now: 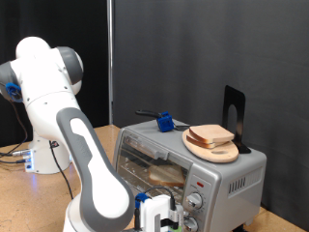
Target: Make a piece of toast with the oven
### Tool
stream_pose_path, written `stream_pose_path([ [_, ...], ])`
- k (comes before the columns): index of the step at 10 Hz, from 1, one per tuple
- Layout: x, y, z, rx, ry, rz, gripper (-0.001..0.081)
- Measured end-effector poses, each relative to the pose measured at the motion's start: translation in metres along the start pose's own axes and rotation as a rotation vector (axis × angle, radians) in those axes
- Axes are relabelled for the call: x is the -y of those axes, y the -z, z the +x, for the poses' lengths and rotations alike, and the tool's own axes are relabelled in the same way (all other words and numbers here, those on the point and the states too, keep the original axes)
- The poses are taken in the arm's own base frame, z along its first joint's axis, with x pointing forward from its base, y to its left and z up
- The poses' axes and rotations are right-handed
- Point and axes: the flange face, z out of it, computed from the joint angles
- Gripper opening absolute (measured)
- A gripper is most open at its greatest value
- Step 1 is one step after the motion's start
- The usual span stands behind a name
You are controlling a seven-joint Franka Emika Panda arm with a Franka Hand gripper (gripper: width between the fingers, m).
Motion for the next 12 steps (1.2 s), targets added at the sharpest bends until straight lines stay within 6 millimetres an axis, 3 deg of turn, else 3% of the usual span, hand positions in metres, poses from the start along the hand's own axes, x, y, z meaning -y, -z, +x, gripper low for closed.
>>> stream_pose_path([
  [6,-0.003,-0.004,-0.004,0.028,-0.012,0.01,0.0808],
  [8,-0.003,-0.004,-0.004,0.028,-0.016,0.019,0.0569],
  [9,-0.002,-0.003,-0.005,0.036,-0.018,0.029,0.0569],
  [10,0.0,-0.004,-0.007,0.051,-0.02,0.04,0.0382],
  [11,0.002,-0.004,-0.009,0.063,-0.024,0.049,0.0382],
  [12,0.005,-0.003,-0.011,0.072,-0.027,0.055,0.0235],
])
